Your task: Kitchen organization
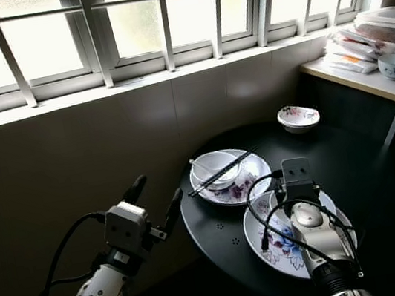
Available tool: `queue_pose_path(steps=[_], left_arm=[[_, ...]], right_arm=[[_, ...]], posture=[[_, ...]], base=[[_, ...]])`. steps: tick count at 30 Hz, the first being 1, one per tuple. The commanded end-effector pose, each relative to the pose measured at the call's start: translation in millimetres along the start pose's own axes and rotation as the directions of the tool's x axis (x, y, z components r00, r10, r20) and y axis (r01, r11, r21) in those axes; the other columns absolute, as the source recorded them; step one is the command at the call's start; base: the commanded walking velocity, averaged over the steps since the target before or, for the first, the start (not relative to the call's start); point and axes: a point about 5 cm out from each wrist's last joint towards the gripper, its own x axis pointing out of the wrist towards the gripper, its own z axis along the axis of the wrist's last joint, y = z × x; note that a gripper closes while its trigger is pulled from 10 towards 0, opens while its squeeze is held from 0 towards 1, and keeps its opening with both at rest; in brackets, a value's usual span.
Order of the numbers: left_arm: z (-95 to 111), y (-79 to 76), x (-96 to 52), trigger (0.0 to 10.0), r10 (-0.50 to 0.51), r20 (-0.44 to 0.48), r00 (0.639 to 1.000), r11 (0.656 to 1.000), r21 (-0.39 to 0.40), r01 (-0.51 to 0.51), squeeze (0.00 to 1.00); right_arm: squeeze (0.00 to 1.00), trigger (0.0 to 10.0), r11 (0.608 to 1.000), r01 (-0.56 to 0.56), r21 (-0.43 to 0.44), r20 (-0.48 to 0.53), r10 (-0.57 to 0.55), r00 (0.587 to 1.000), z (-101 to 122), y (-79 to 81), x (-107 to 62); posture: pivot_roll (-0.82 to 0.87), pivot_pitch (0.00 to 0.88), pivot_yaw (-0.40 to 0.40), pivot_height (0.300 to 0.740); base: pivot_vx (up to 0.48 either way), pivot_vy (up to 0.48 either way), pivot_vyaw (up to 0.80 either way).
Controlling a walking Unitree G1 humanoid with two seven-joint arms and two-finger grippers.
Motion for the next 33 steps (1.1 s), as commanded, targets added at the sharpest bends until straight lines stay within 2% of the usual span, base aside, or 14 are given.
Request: queue_pose_path(steps=[1,9,12,13,19,30,31,32,33], left_arm=[[1,0.5,1.1,10.0,0.000,0.001,1.000,1.000,0.008,0.000,0.00],[-2,3.1,0.1,10.0,0.009,-0.009,1.000,1.000,0.019,-0.008,0.00],[-2,3.3,0.1,10.0,0.010,-0.010,1.000,1.000,0.020,-0.009,0.00],[-2,3.3,0.1,10.0,0.010,-0.012,1.000,1.000,0.021,-0.010,0.00],[-3,2.9,0.7,10.0,0.008,-0.015,1.000,1.000,0.025,-0.007,0.00],[-5,3.9,0.1,10.0,0.012,-0.025,1.000,0.999,0.032,-0.011,0.00],[-6,3.9,-0.1,10.0,0.012,-0.028,1.000,0.999,0.033,-0.011,0.00],[-6,3.8,-0.2,10.0,0.012,-0.030,0.999,0.999,0.033,-0.011,0.00],[-7,3.6,-0.2,10.0,0.012,-0.031,0.999,0.999,0.034,-0.011,0.00]], right_arm=[[0.00,10.0,1.000,0.016,0.003,-0.016,-0.016,1.000,5,-9.8,4.6],[0.00,10.0,0.999,0.009,0.045,-0.127,-0.003,0.992,-2,-18.0,11.5],[0.00,10.0,0.999,0.004,0.046,-0.136,0.003,0.991,-3,-18.0,11.9],[0.00,10.0,0.997,-0.040,0.066,-0.187,0.051,0.981,-9,-14.6,12.3],[0.00,10.0,0.989,-0.099,0.105,-0.240,0.122,0.963,-14,-9.8,13.1],[0.00,10.0,0.979,-0.061,0.194,-0.345,0.126,0.930,-25,-18.2,14.1],[0.00,3.5,0.974,-0.057,0.218,-0.357,0.134,0.924,-27,-18.1,13.6],[0.00,2.8,0.971,-0.057,0.233,-0.364,0.141,0.921,-28,-17.7,13.3],[0.00,0.5,0.970,-0.058,0.238,-0.365,0.144,0.920,-29,-17.3,13.1]], posture=[[0.05,0.000,-0.083,0.740],[0.05,0.000,-0.085,0.740],[0.05,0.000,-0.085,0.740],[0.05,0.000,-0.084,0.740],[0.05,0.000,-0.083,0.740],[0.05,0.000,-0.087,0.740],[0.05,0.000,-0.087,0.740],[0.05,0.000,-0.087,0.740],[0.05,0.000,-0.087,0.740]], base=[[0.000,0.000,0.00],[0.000,0.000,0.00],[0.000,0.000,0.00],[0.000,0.000,0.00],[0.000,0.000,0.00],[0.000,0.000,0.00],[0.000,0.000,0.00],[0.000,0.000,0.00],[0.000,0.000,0.00]])
